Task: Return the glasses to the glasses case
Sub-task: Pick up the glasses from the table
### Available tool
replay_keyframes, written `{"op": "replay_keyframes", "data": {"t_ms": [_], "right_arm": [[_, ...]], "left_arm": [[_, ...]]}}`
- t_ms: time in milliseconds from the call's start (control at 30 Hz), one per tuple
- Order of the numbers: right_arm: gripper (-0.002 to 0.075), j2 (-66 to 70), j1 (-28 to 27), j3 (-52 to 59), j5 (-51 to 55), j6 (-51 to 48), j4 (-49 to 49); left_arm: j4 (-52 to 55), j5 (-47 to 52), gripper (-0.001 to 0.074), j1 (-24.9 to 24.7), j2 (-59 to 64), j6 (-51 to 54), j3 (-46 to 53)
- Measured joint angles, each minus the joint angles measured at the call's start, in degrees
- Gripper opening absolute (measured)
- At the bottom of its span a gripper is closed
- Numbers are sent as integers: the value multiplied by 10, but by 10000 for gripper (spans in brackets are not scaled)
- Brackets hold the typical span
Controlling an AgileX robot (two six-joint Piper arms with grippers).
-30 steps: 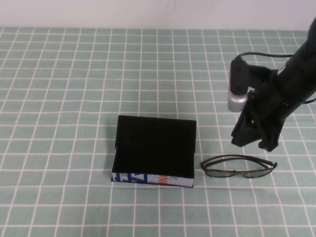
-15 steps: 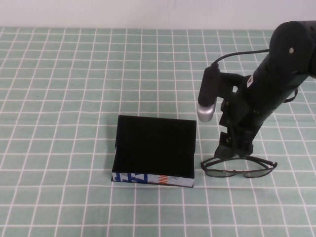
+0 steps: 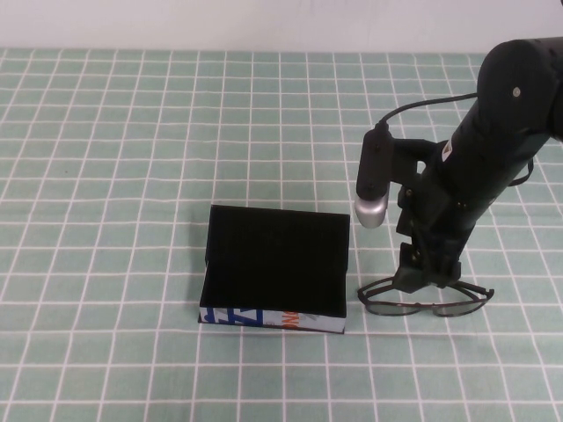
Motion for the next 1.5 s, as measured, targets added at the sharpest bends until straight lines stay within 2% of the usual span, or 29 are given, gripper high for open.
{"op": "replay_keyframes", "data": {"t_ms": [467, 833, 1333, 1500], "right_arm": [[556, 30, 0, 0, -33, -4, -41], [610, 60, 0, 0, -30, 25, -43], [613, 63, 0, 1, -11, 26, -67], [613, 63, 0, 32, -16, 26, -77]], "left_arm": [[0, 0, -2, 0, 0, 0, 0], [0, 0, -2, 0, 0, 0, 0], [0, 0, -2, 0, 0, 0, 0], [0, 0, -2, 0, 0, 0, 0]]}}
